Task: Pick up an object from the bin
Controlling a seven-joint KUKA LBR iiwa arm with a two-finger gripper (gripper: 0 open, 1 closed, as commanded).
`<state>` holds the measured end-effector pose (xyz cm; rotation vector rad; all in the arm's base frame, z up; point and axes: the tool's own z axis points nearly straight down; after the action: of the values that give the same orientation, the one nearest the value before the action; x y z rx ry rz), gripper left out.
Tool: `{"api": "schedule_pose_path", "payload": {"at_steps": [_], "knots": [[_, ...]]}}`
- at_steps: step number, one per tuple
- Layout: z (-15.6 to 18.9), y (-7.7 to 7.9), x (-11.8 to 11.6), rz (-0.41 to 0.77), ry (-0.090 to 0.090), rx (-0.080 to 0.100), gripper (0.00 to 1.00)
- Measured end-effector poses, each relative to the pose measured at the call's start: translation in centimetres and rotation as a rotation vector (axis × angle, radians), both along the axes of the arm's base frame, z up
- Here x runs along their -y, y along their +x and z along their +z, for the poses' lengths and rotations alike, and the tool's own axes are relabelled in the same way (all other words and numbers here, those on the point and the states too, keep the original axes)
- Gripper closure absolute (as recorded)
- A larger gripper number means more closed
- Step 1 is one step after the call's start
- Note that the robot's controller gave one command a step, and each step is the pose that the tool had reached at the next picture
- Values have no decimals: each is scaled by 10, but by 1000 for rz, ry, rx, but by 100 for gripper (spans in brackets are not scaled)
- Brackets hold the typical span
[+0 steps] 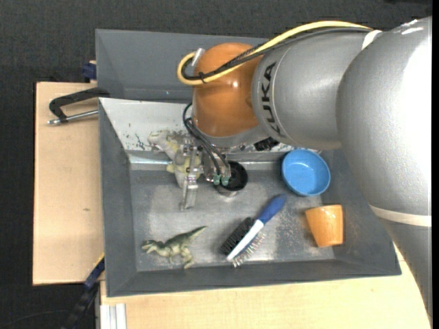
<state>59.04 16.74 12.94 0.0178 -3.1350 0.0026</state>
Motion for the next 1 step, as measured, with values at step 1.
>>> {"api": "schedule_pose_path", "payload": {"at_steps": [1], "knots": [[-55, 9, 32, -170, 8, 20, 0]]}}
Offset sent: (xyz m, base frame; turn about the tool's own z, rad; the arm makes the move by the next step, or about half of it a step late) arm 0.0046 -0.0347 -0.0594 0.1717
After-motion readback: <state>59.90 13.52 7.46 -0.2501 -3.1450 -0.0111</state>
